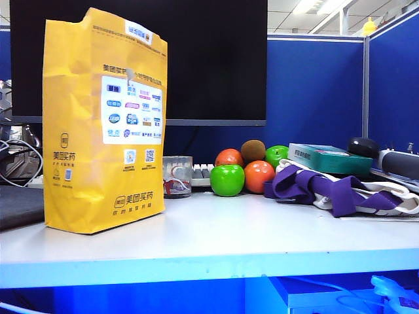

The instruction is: Pick up the transparent tape and throw it into the yellow paper bag.

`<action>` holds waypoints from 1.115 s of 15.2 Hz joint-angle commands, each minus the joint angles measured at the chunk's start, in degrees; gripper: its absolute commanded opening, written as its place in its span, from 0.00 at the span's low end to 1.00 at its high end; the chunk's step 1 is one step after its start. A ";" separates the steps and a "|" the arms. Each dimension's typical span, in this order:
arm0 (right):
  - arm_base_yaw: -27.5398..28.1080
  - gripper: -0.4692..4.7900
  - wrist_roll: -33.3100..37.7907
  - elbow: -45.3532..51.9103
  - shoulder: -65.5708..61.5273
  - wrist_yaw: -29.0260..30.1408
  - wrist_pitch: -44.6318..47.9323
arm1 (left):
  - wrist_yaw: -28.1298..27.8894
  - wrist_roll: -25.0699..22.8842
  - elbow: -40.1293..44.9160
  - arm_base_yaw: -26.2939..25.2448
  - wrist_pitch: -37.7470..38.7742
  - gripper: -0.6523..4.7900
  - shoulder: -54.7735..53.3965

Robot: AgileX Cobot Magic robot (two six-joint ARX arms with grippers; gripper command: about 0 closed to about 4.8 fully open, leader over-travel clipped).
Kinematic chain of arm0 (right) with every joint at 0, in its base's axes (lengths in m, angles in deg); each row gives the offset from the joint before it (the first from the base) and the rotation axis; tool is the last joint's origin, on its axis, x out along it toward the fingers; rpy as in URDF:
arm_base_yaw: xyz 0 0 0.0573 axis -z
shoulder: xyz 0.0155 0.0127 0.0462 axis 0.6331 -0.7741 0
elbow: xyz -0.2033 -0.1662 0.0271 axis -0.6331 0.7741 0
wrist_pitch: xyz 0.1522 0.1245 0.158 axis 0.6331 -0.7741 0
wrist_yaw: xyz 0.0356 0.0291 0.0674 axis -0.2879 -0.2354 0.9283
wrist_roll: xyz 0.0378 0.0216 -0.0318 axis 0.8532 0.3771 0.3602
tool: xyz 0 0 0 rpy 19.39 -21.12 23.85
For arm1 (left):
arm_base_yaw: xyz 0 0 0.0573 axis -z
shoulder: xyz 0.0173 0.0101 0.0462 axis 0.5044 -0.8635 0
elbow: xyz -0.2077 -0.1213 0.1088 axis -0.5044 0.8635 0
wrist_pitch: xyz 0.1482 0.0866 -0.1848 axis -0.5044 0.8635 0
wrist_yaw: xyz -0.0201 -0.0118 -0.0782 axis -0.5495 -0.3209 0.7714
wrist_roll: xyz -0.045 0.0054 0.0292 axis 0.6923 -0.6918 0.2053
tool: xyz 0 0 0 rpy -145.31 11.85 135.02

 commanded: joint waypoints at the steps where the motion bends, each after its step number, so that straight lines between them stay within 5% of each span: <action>1: 0.00 1.00 7.69 21.55 11.13 0.59 17.97 | 5.81 2.25 4.81 0.02 -3.96 1.00 2.32; 6: -0.09 1.00 12.39 49.20 10.80 9.42 28.87 | 11.13 2.64 19.34 0.02 -13.40 1.00 6.58; 8: -0.07 1.00 12.57 54.27 8.90 8.20 34.73 | 11.13 2.64 21.57 0.02 -12.94 1.00 6.54; 17: -0.07 1.00 12.37 57.05 7.72 5.03 29.57 | 11.10 3.72 21.79 0.02 -10.62 1.00 6.58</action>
